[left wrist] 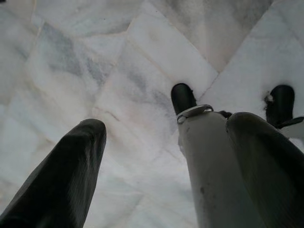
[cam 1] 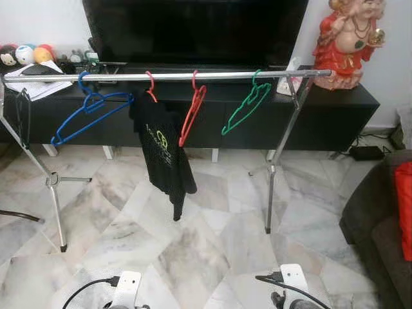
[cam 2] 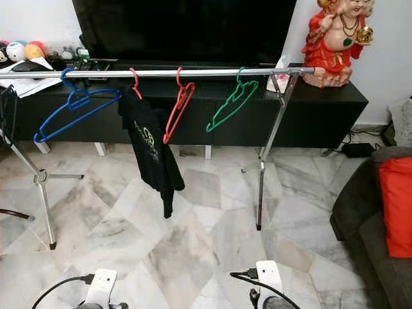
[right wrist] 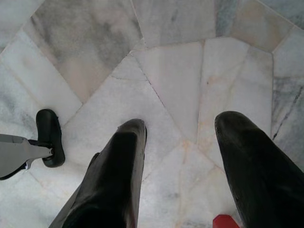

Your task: Hang hanger

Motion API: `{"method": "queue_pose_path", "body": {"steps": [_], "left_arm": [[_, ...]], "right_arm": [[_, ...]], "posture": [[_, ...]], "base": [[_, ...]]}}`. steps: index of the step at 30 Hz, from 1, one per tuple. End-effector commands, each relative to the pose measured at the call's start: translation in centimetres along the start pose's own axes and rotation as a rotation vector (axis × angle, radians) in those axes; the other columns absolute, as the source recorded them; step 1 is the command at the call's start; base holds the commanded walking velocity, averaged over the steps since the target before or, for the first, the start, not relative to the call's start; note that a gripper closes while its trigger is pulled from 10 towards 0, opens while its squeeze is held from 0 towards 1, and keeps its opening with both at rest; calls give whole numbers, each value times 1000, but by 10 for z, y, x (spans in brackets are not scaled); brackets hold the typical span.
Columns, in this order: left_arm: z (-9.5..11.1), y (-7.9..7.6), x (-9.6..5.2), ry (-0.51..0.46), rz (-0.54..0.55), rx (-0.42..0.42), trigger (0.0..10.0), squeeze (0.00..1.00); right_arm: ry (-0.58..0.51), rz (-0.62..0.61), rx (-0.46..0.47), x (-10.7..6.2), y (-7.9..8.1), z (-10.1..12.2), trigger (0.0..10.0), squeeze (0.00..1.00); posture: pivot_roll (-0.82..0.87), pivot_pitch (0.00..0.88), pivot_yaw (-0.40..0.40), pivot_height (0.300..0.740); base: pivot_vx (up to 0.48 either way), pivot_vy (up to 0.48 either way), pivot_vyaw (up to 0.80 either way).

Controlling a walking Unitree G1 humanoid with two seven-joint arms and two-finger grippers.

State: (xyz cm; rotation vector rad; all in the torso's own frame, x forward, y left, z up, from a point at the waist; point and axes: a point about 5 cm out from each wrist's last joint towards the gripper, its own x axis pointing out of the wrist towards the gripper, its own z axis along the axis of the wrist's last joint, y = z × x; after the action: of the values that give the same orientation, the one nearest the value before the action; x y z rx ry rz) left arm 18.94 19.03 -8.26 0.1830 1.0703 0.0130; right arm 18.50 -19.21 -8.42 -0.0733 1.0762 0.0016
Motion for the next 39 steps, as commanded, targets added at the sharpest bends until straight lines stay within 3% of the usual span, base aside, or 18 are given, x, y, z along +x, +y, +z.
{"method": "queue_pose_path", "body": {"steps": [1,3,9,12,17,31,39], "left_arm": [[-13,4,-1,30,2,26,10000,0],[-14,5,-1,31,3,24,10000,0],[-20,7,-2,31,27,-108,10000,0],[-17,6,-1,25,15,-79,10000,0],[-14,3,-1,15,20,-125,10000,0],[-1,-2,0,-22,-10,-125,10000,0],[-4,-1,0,-13,-2,-124,10000,0]], "right_arm": [[12,6,-4,0,3,-7,10000,0],[8,13,-9,0,4,-7,10000,0],[11,31,7,0,9,-10,10000,0],[15,23,9,0,8,-9,10000,0],[9,19,7,0,4,-6,10000,0],[-30,1,-14,0,-2,8,10000,0],[-17,-1,-23,0,-1,5,10000,0]], "posture": [[-99,0,-22,740],[-98,0,-22,740],[-118,0,-16,740],[-104,0,-12,740],[-97,0,-22,740],[-120,0,-6,740],[-109,0,-6,740]], "base": [[0,0,0],[0,0,0],[0,0,0],[0,0,0],[0,0,0],[0,0,0],[0,0,0]]}}
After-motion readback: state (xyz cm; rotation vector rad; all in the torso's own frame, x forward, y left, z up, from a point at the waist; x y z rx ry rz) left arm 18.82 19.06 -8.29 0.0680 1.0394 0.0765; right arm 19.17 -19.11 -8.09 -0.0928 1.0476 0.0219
